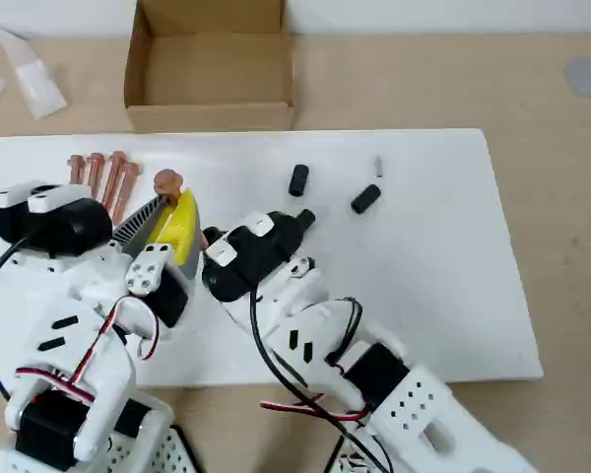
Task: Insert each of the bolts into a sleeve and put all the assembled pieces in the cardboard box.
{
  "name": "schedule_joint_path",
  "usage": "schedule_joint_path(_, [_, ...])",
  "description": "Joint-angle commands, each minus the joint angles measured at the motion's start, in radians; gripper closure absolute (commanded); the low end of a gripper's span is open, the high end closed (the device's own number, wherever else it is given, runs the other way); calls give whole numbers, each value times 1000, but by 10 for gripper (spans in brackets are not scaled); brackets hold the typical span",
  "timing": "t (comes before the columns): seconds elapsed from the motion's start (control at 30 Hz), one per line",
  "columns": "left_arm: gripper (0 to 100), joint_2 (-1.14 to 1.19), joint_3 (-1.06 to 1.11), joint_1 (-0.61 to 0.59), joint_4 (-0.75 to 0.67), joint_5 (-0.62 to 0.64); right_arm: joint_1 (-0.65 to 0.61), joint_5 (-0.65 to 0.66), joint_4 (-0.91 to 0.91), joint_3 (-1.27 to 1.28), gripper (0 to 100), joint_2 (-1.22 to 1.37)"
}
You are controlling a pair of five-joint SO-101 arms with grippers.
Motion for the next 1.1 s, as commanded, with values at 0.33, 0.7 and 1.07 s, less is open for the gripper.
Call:
schedule_joint_path(0.33, [996,35,-48,-12,-80,2,8,-41,-71,-54,989,-33])
schedule_joint_path(0.7, [996,176,-55,-14,-157,2,10,-58,-94,-58,989,-33])
schedule_joint_path(1.07, [996,176,-52,-18,-153,-84,10,-72,-95,-61,989,-33])
